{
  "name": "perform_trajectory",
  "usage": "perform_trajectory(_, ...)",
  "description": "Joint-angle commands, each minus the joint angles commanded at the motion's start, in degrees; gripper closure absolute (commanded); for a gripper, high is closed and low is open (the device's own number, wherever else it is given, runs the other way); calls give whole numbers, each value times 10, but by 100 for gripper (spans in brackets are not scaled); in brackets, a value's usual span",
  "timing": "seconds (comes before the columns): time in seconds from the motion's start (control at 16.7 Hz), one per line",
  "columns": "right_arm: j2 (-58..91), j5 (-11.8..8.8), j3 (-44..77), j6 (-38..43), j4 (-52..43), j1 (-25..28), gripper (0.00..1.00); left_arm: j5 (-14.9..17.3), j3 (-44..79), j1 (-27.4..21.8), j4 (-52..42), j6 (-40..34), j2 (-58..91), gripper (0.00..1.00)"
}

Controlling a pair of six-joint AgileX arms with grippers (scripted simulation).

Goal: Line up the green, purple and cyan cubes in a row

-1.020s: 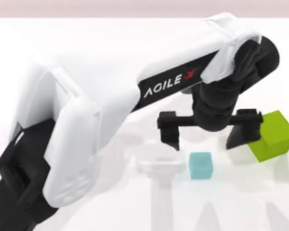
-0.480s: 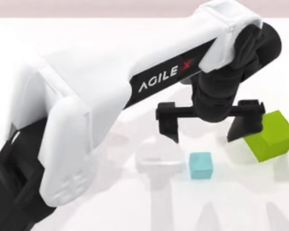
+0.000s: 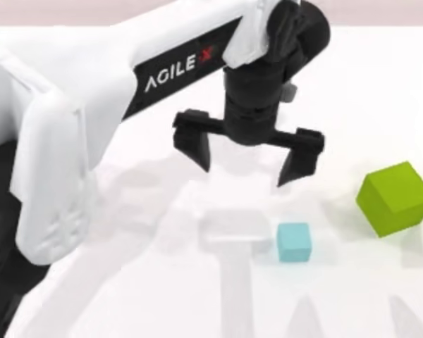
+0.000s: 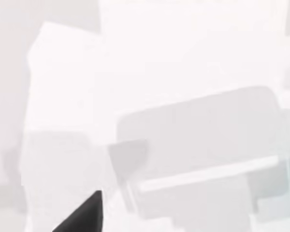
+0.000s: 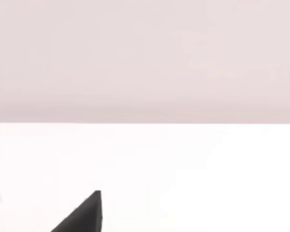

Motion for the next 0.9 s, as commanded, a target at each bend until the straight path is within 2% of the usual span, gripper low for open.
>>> perform_trajectory(0.18, 0, 0, 0, 0, 0, 0, 0, 2, -58, 64, 18, 167, -28, 0)
perform_trajectory(0.66, 0, 0, 0, 0, 0, 0, 0, 6, -235, 247, 76, 681, -117, 0)
perform_trajectory(0.9, 0, 0, 0, 0, 0, 0, 0, 7, -303, 320, 112, 851, -170, 0)
